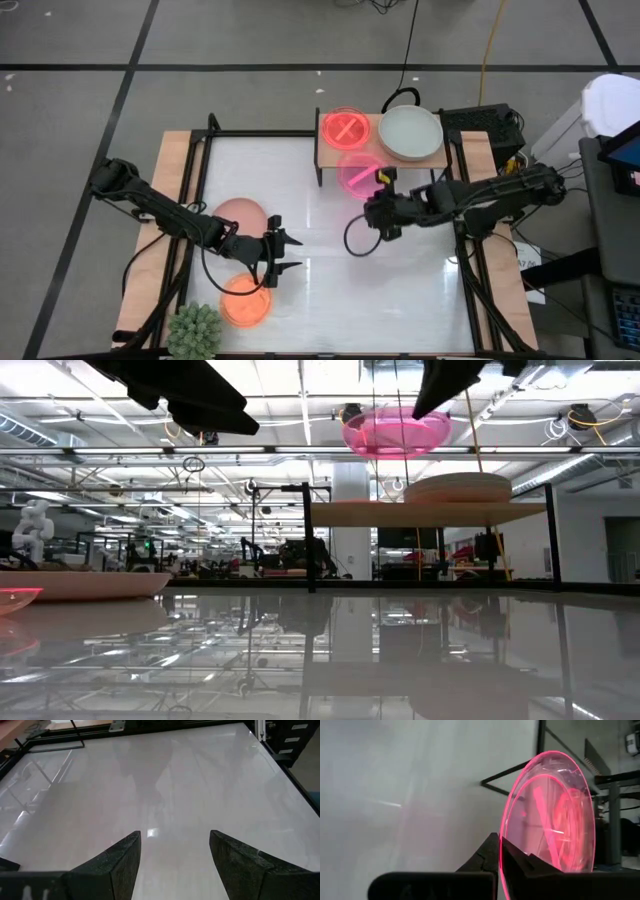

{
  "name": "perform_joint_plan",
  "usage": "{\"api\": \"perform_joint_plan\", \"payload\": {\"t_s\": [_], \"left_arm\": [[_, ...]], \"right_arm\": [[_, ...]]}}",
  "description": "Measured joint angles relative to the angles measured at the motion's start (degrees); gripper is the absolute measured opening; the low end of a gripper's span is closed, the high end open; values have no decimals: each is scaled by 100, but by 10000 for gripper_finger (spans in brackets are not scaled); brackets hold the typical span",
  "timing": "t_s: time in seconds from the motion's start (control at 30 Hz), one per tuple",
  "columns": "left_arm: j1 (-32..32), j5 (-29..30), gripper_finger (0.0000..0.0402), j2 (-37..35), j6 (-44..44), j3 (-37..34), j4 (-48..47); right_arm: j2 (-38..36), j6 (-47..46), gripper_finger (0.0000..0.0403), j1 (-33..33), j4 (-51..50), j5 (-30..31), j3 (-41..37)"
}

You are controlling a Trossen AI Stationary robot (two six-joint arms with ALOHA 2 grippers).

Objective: Place and stack plates onto a shelf
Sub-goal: Stack the pink plate on top of the orange plate on the shelf

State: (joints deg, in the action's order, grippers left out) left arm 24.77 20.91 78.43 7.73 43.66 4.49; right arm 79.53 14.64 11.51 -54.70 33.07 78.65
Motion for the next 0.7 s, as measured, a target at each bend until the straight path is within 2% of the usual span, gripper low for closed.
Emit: {"api": "perform_joint_plan", "payload": {"t_s": [0.27, 0.7], "left_arm": [[0, 0, 241, 0, 33, 0, 2], [0, 0, 241, 0, 2, 0, 2]], "right_arm": [[-4, 1046, 0, -741, 441, -40, 252], [-4, 2221, 0, -2056, 1411, -1156, 252]]}}
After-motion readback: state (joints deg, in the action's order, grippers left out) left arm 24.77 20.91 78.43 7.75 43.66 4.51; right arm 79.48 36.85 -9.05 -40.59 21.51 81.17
